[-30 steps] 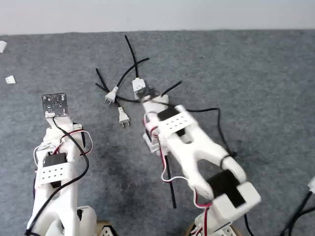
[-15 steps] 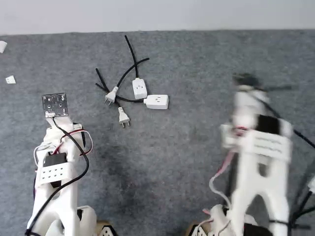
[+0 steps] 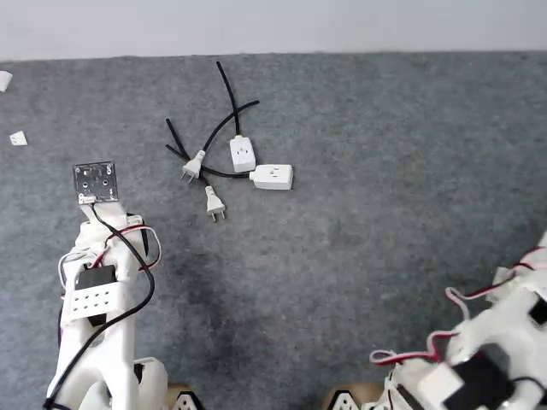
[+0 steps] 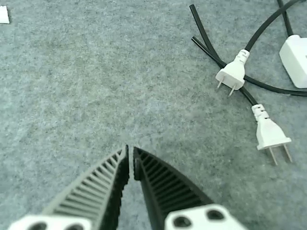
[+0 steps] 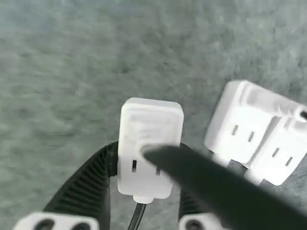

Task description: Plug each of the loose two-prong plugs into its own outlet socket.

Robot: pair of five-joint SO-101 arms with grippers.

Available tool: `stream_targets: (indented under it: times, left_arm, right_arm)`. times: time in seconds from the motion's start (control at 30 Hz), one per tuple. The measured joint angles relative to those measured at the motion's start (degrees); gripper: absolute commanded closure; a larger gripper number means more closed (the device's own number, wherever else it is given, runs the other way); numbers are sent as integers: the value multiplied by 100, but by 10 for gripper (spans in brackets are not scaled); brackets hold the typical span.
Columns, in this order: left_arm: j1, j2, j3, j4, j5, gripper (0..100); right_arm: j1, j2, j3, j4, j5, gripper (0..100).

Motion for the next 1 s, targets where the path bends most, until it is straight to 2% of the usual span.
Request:
stream_targets:
  times: [0.13,0.23,0.37,0.43,0.57,0.77,0.87,1.0]
  left_arm:
    - [0,0,0,0,0,987]
    - [0,0,0,0,0,969]
    - [0,0,0,88,0,847]
    - [0,0,0,246,0,786]
    - [0,-9,0,352,0,774]
    - [141,-9,0,369,0,844]
    - [176,-9,-35,545,0,897]
    - [158,-9,-105,782,0,992]
  right_arm:
    - [273,800,-448,-97,132,961]
    - [316,1231,-730,-97,229,851]
    - [325,1284,-1178,527,246,713]
    - [325,1257,-1512,1055,246,697]
    - [360,712,-2048,2189,132,765]
    - [334,-440,-2163,3560,-88,996]
    - [62,-1046,-1916,3956,-202,975]
    - [-747,-1811,-888,3877,-440,990]
